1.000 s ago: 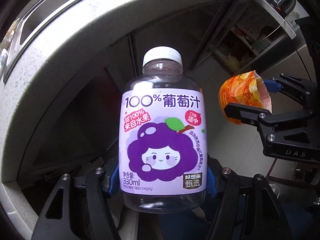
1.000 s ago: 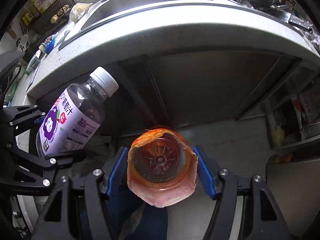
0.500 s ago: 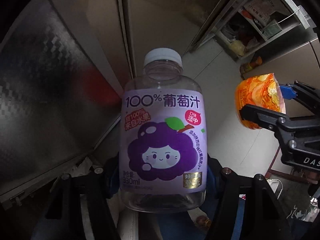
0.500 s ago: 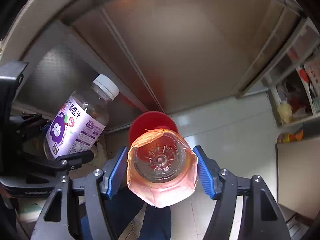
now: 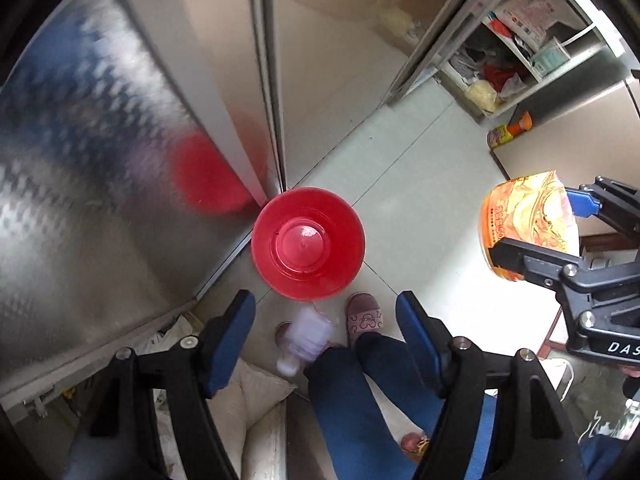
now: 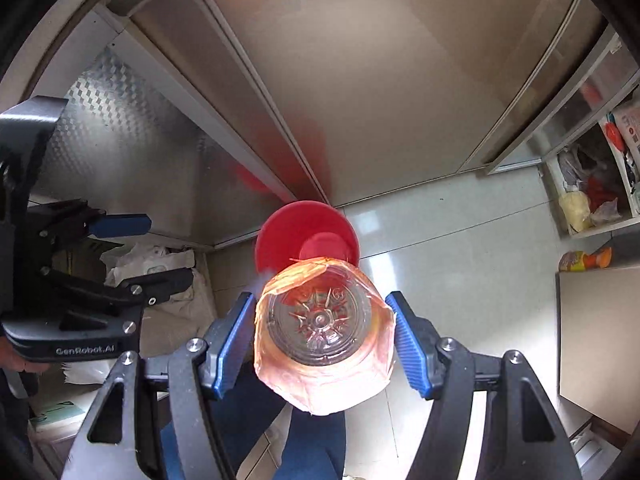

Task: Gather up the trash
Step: 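Lift both held items and carry them down toward the red bin, then open the right tool over the red bin to drop the orange cup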

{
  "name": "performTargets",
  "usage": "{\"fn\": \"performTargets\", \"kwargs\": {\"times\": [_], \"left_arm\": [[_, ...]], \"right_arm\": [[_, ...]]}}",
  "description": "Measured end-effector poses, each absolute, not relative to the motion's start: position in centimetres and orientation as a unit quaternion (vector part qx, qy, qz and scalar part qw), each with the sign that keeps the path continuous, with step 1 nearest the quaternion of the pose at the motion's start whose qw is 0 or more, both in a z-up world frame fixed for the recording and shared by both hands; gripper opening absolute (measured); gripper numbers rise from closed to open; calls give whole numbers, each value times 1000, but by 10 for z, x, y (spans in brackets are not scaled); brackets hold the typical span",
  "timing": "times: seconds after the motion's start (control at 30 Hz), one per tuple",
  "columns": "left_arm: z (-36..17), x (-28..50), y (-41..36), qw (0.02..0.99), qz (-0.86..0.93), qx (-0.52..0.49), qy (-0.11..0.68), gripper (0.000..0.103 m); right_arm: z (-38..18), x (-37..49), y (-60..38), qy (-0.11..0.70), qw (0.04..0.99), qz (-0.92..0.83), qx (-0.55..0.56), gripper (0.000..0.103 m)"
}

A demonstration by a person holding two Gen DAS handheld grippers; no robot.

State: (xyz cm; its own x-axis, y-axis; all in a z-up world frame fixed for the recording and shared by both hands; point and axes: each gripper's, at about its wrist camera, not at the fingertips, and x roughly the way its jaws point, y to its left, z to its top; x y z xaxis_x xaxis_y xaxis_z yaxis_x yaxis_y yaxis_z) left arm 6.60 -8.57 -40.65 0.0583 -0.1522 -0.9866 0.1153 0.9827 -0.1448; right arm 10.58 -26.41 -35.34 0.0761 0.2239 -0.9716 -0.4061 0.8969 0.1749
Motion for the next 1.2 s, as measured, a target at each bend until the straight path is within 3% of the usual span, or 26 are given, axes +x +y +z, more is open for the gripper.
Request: {"fn": "performTargets", "kwargs": {"times": [0.1,0.23,0.47,0.7,0.8,1.2], "left_arm": [[-410,62,-78,727,-77,-34,681,79],[-411,57,-78,722,-51,-6,690,79],[-404,43,-58,735,-36,-41,676,88],[-401,32,-43,746,-19,-76,661,91],[-405,29,-34,745,-9,-105,658,103],[-412,25,-14,741,26,-108,663,103]], "right_arm": [[-351,104,-260,643,730,221,-72,63],[-349,103,-254,643,728,227,-74,63],[-354,103,-245,642,723,241,-84,63],[-366,105,-233,645,713,258,-90,63],[-375,104,-224,647,707,267,-99,64],[-403,107,-191,642,698,284,-143,64]]}}
